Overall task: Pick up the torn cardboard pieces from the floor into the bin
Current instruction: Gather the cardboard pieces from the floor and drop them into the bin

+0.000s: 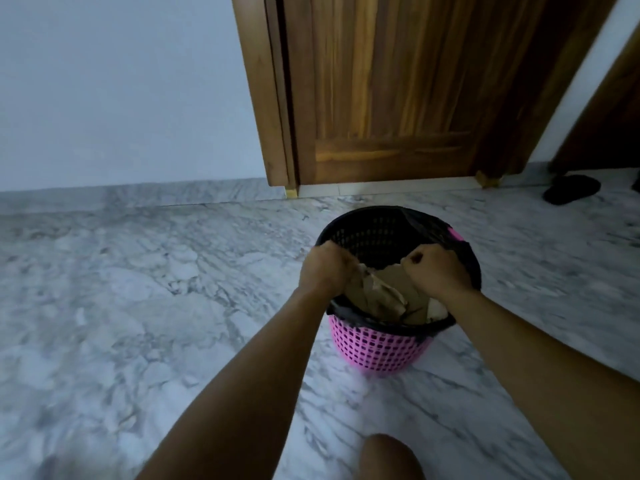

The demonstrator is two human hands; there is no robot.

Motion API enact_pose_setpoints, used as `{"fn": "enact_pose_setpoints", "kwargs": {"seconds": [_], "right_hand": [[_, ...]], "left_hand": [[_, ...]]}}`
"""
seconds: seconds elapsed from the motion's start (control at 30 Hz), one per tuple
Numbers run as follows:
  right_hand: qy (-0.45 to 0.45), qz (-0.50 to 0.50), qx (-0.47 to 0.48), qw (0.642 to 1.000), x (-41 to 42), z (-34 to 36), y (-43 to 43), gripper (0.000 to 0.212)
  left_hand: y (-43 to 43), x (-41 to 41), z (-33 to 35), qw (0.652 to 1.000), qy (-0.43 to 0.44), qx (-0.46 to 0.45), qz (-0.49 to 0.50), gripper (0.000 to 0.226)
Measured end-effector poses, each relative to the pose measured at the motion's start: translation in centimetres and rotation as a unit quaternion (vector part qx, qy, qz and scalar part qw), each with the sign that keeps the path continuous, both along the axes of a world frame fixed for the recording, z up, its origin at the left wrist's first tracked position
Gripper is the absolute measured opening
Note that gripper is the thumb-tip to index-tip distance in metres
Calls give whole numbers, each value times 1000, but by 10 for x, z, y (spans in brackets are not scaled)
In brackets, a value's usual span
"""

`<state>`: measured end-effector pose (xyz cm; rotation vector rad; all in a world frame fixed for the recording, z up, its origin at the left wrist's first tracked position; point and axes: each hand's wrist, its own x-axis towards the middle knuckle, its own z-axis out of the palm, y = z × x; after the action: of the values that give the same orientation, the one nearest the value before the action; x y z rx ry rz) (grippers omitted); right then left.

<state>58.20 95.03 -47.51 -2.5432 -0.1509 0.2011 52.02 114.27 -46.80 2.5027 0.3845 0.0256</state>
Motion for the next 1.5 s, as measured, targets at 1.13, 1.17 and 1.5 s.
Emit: {"fn": "enact_pose_setpoints", "kwargs": {"seconds": [1.13, 1.17, 1.5], "right_hand": [[89, 603, -233, 757, -618, -98, 562, 80], [82, 611, -251, 746, -619, -106, 568, 81], [40, 641, -306, 703, -579, -203, 640, 82]], "left_hand": [[459, -778, -77, 898, 223, -124, 357, 25], [465, -778, -84, 895, 232, -132, 356, 26], [465, -722, -218, 835, 257, -206, 441, 113]]}}
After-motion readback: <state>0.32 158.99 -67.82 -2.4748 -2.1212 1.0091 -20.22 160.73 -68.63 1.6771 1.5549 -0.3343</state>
